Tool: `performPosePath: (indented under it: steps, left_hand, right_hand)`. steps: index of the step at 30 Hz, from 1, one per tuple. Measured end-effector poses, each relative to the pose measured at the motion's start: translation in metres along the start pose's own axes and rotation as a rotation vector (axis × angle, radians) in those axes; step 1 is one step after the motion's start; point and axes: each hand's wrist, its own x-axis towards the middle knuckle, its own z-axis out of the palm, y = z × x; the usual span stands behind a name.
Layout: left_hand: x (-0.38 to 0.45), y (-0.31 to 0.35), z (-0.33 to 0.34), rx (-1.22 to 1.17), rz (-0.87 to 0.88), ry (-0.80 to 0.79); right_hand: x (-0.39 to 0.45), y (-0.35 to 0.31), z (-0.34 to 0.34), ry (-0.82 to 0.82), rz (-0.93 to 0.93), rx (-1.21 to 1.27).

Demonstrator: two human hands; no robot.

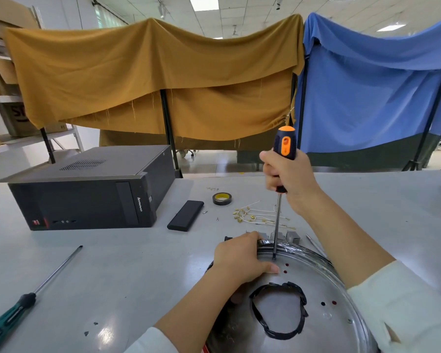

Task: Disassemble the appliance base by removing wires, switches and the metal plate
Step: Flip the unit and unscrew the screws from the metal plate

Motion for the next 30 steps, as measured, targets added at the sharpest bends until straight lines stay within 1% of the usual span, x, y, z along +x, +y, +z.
performPosePath:
  steps: [1,2,3,4,5,7,8,9,10,12,13,15,16,17,18,20,21,24,27,28,30]
  left_hand:
    - [0.0,0.0,0.0,0.001,-0.004,0.004]
    - [0.0,0.0,0.0,-0.002,-0.006,0.007]
    - [0.001,0.001,0.0,-0.003,-0.005,0.009]
    - [0.001,0.001,0.0,-0.002,-0.004,0.01]
    - [0.001,0.001,0.0,-0.001,-0.004,0.009]
    - [0.0,0.0,0.001,0.001,-0.009,0.005]
    - [0.0,0.0,0.001,0.0,-0.011,0.005]
    - [0.0,0.0,0.001,0.0,-0.011,0.006]
    - [0.0,0.0,0.001,-0.001,-0.01,0.006]
    - [0.0,0.0,0.001,0.0,-0.007,0.007]
    - [0.0,0.0,0.001,0.002,-0.006,0.007]
    - [0.0,0.0,0.001,0.005,-0.003,0.008]
    - [0.0,-0.001,0.001,0.004,-0.003,0.008]
    - [0.0,-0.001,0.002,0.001,-0.003,0.008]
    - [0.0,-0.001,0.002,-0.003,-0.004,0.008]
    - [0.0,-0.001,0.001,-0.008,-0.004,0.009]
    - [0.0,-0.001,0.001,-0.007,-0.003,0.009]
    - [0.0,-0.001,0.0,-0.003,0.002,0.01]
    - [0.0,-0.001,0.0,-0.006,-0.003,0.002]
    - [-0.001,-0.001,0.0,-0.004,-0.004,0.0]
    - [-0.001,-0.001,0.0,-0.003,-0.003,0.0]
  right_hand:
    - [0.001,-0.003,-0.004,-0.189,0.052,0.071]
    - [0.001,-0.006,-0.007,-0.33,0.09,0.1]
    - [0.002,-0.007,-0.008,-0.384,0.101,0.086]
    - [0.002,-0.007,-0.006,-0.343,0.083,0.019]
    - [0.002,-0.005,-0.002,-0.238,0.043,-0.109]
    - [0.001,0.0,0.006,0.079,-0.077,-0.383]
    - [0.0,0.004,0.008,0.209,-0.135,-0.441]
    - [0.0,0.007,0.01,0.276,-0.161,-0.444]
    - [0.0,0.009,0.01,0.301,-0.162,-0.414]
    - [0.001,0.007,0.007,0.273,-0.11,-0.326]
    - [0.002,0.004,0.005,0.197,-0.073,-0.243]
    - [0.001,0.0,-0.002,-0.102,-0.001,-0.007]
    - [0.001,-0.002,-0.004,-0.248,0.03,0.071]
    - [0.001,-0.002,-0.005,-0.338,0.037,0.087]
    - [0.001,-0.001,-0.005,-0.359,0.006,0.044]
    - [0.001,0.005,-0.003,-0.278,-0.088,-0.09]
    - [0.0,0.007,-0.002,-0.233,-0.107,-0.113]
    - [-0.003,0.014,-0.004,-0.148,-0.119,-0.046]
    - [-0.005,0.017,-0.009,-0.048,-0.181,0.002]
    - [-0.006,0.018,-0.01,-0.042,-0.202,0.01]
    - [-0.008,0.019,-0.014,-0.084,-0.221,0.045]
